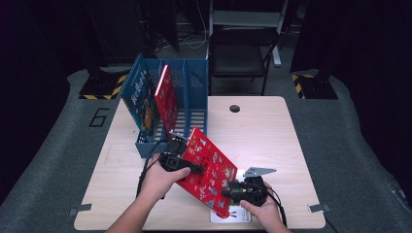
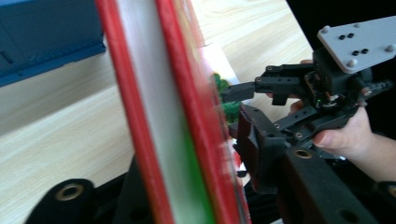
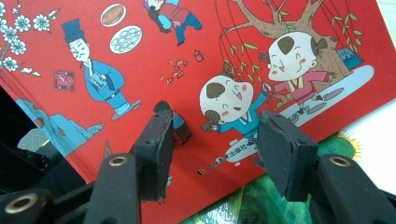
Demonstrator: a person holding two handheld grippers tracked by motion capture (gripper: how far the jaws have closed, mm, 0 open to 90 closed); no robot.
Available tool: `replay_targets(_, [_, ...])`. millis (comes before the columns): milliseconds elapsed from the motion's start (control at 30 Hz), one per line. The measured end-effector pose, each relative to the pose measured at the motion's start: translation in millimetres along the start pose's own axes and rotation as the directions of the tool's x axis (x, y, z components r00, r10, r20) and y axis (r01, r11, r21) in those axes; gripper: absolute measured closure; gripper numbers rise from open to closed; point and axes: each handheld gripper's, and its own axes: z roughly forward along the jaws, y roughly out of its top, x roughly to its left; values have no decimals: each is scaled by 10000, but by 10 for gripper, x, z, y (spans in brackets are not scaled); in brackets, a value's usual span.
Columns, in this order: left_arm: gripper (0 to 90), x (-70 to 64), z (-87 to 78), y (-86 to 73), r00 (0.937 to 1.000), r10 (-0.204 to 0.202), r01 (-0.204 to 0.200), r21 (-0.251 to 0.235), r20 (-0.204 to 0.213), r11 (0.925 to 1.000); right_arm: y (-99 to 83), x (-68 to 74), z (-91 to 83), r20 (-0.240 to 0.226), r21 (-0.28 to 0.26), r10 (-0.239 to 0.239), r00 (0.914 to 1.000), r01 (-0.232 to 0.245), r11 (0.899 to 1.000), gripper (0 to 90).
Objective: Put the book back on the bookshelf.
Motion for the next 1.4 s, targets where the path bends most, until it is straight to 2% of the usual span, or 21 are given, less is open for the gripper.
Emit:
replay_targets(233, [707,65,-22,32,9997,-201,197,207,165,9996,5,6,2,119,87,-224,9997,223,9997,455])
replay_targets(300, [710,84,-28,41,9997,-138,133,251,206,9996,3,6,2,179,150,-265,9995,262,9995,454])
replay_targets(367, [717,101,-43,60,9989,-164,148,359,428,9992,0,16,1,275,190,-217,9994,212,9996,452])
replay_targets(433, [723,95,-47,77,9991,-148,135,317,407,9994,0,9,2,359,230,-396,9986,388,9990,452])
replay_targets(633, [741,13,-118,156,9996,232,-237,390,129,9990,3,-7,-22,389,90,-327,9987,324,9994,448])
replay_targets(833, [785,-37,-184,264,9985,452,-465,447,304,9979,4,-19,-31,418,46,-288,9987,286,9996,448])
replay_targets(867, [786,-56,-182,279,9984,549,-555,415,143,9976,3,-19,-31,418,46,-288,9987,286,9996,448])
replay_targets(967, [787,-85,-185,314,9975,697,-701,535,86,9961,2,-21,-31,429,71,-290,9987,288,9996,448])
replay_targets(1067, [787,-103,-181,349,9969,784,-788,556,93,9953,5,-28,-35,439,49,-305,9986,303,9995,449])
replay_targets(1133, [788,-109,-178,376,9965,837,-840,587,79,9947,4,-19,-42,439,78,-113,9990,109,9999,449])
replay_targets(1267, [788,-134,-172,437,9955,950,-952,635,71,9934,5,-33,-45,491,-13,-233,9985,234,9997,449])
replay_targets(1400, [787,-191,-147,518,9932,1145,-1131,588,-201,9918,3,-36,-43,529,6,-134,9985,134,9999,449])
